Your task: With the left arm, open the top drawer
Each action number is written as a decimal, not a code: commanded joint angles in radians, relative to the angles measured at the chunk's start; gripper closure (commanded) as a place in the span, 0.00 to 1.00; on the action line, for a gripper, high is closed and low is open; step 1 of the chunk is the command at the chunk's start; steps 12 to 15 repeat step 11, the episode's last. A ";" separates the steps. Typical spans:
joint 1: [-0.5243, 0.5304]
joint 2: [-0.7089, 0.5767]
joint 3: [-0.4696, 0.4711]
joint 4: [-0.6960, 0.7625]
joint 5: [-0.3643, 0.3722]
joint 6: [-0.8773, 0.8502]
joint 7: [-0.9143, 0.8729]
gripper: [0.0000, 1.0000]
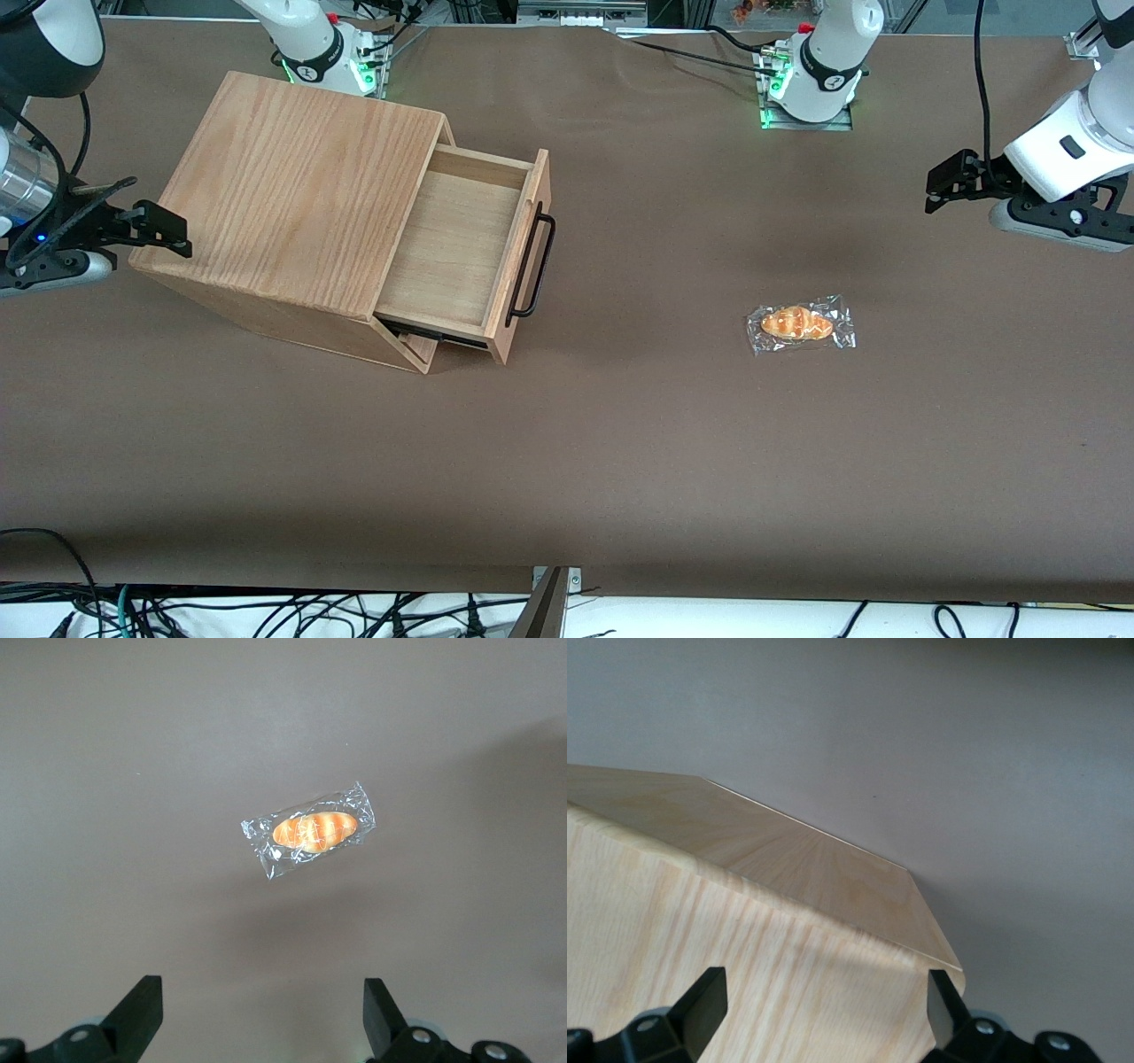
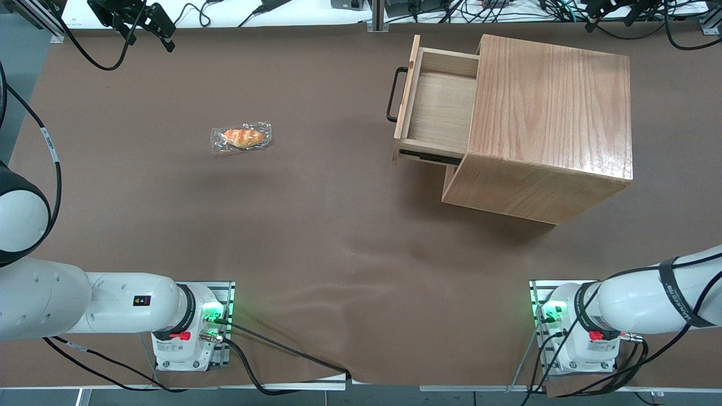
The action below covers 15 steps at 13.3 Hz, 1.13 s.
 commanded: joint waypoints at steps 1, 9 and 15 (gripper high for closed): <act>-0.006 0.010 0.010 0.023 -0.016 -0.023 0.000 0.00; -0.001 0.016 0.009 0.032 -0.014 -0.037 -0.001 0.00; -0.001 0.016 0.009 0.032 -0.014 -0.042 -0.001 0.00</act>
